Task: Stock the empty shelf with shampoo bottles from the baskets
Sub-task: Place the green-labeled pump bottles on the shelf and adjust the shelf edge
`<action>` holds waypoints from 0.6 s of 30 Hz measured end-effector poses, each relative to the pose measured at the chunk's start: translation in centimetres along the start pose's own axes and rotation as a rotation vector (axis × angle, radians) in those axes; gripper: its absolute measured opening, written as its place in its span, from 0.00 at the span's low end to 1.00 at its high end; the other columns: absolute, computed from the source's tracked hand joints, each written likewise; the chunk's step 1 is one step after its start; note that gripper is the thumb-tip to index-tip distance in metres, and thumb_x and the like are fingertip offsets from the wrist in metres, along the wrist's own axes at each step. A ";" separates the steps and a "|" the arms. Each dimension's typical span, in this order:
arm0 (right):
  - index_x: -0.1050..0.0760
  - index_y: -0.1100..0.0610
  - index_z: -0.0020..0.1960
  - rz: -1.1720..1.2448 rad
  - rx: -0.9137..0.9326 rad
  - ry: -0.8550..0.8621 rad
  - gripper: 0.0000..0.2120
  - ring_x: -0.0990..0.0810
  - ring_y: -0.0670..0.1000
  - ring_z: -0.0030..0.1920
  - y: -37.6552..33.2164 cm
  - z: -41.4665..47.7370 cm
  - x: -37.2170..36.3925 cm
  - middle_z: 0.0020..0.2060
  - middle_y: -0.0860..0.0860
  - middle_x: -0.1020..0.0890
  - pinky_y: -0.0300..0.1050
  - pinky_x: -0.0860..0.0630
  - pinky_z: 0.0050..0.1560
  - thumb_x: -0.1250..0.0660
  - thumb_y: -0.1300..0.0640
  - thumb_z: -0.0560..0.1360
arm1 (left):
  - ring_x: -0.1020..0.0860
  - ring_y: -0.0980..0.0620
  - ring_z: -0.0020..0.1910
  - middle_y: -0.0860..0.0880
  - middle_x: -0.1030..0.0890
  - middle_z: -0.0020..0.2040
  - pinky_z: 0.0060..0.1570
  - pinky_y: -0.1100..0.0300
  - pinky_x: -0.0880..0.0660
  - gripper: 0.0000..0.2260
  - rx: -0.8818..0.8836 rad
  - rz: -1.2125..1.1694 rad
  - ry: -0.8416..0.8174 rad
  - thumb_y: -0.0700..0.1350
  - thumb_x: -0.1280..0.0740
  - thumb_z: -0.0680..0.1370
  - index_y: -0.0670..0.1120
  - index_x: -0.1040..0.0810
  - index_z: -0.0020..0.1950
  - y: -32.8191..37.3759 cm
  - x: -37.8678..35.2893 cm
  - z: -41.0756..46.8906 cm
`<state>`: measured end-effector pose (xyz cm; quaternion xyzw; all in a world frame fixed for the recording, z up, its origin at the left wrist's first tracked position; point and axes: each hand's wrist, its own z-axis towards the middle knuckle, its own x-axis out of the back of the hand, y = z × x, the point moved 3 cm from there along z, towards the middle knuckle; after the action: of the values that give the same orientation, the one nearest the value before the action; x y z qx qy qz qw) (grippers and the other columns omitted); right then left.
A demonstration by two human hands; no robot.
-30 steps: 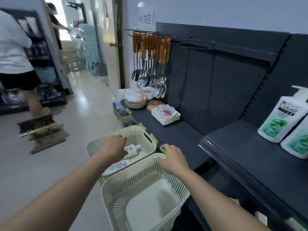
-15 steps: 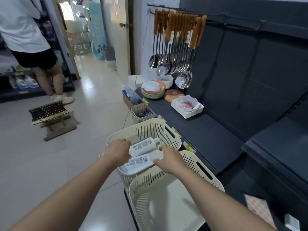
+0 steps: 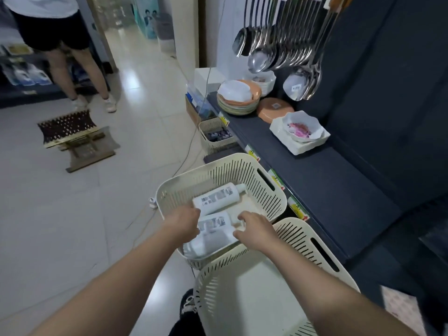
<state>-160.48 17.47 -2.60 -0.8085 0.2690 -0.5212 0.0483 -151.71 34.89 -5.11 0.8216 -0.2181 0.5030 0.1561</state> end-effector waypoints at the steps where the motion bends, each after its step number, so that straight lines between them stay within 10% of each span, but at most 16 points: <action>1: 0.30 0.55 0.70 0.008 -0.018 -0.022 0.24 0.26 0.56 0.65 0.2 0.7 -0.4 0.65 0.53 0.23 0.48 0.29 0.61 0.33 0.50 0.76 | 0.24 0.44 0.59 0.44 0.23 0.61 0.56 0.51 0.25 0.19 -0.012 0.003 -0.035 0.51 0.33 0.77 0.44 0.27 0.63 0.0 -0.6 0.9; 18: 0.25 0.56 0.66 0.113 -0.271 -0.235 0.16 0.23 0.57 0.62 3.5 11.2 -5.8 0.63 0.54 0.20 0.48 0.25 0.61 0.37 0.59 0.78 | 0.22 0.46 0.56 0.46 0.23 0.61 0.51 0.52 0.21 0.29 -0.134 -0.085 -0.443 0.43 0.30 0.71 0.45 0.33 0.71 4.1 -11.8 10.9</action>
<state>-153.88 15.00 -13.67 -0.8464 0.3742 -0.3789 -0.0006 -150.27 28.60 -20.39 0.9082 -0.2449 0.2879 0.1795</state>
